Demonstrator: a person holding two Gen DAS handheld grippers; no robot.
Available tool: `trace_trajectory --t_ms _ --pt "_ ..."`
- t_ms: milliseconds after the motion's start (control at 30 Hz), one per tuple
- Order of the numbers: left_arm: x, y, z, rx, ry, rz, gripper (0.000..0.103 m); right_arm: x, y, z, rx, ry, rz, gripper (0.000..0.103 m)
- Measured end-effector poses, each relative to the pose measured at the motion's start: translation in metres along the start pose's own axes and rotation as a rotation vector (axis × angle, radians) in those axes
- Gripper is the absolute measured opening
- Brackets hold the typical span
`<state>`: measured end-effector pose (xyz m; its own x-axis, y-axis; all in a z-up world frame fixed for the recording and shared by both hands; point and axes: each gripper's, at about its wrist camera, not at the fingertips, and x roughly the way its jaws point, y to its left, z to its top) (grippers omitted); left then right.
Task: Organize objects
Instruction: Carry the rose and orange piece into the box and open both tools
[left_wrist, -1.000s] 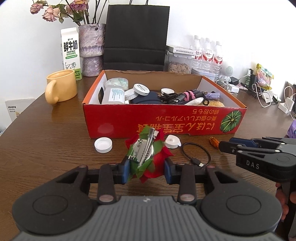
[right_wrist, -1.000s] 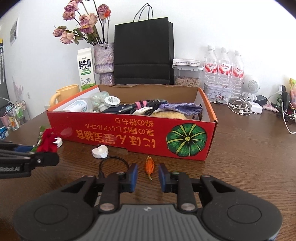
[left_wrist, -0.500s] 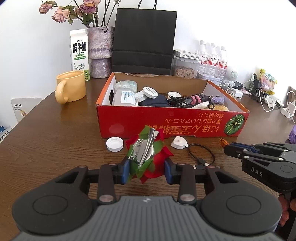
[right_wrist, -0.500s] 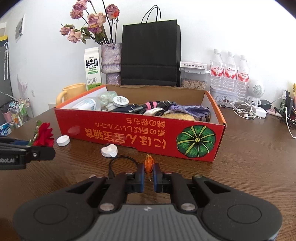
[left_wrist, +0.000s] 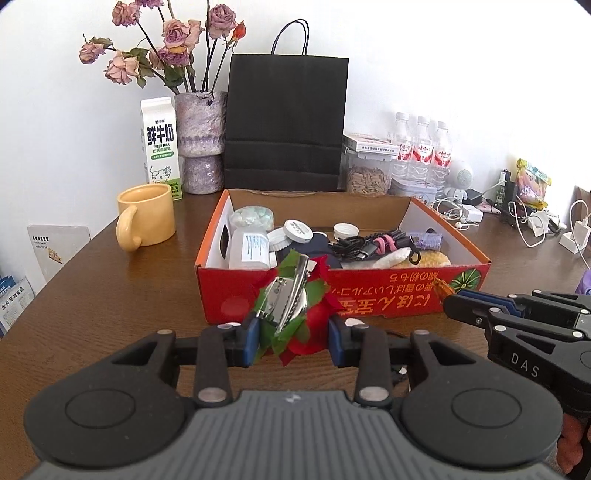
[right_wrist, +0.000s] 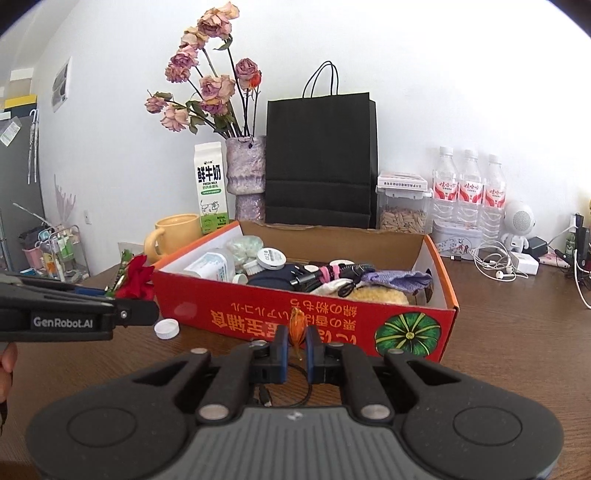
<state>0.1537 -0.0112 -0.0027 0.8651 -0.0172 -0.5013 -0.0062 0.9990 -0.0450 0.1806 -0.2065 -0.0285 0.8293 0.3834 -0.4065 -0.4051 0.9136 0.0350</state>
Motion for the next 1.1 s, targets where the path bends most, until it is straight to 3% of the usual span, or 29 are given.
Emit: trace_trajectory --t_ms 300,700,1100 --pt "0.023 -0.006 0.033 0.006 -0.049 -0.007 0.037 0.019 0.002 0.032 -0.029 -0.049 0.011 0.009" --pt "0.088 -0.016 0.075 0.0 -0.071 -0.011 0.037 0.08 -0.017 0.076 -0.032 -0.086 0.009 0.009" --pt "0.147 -0.012 0.091 -0.003 -0.028 -0.017 0.037 0.134 -0.039 0.081 -0.045 -0.027 0.018 0.009"
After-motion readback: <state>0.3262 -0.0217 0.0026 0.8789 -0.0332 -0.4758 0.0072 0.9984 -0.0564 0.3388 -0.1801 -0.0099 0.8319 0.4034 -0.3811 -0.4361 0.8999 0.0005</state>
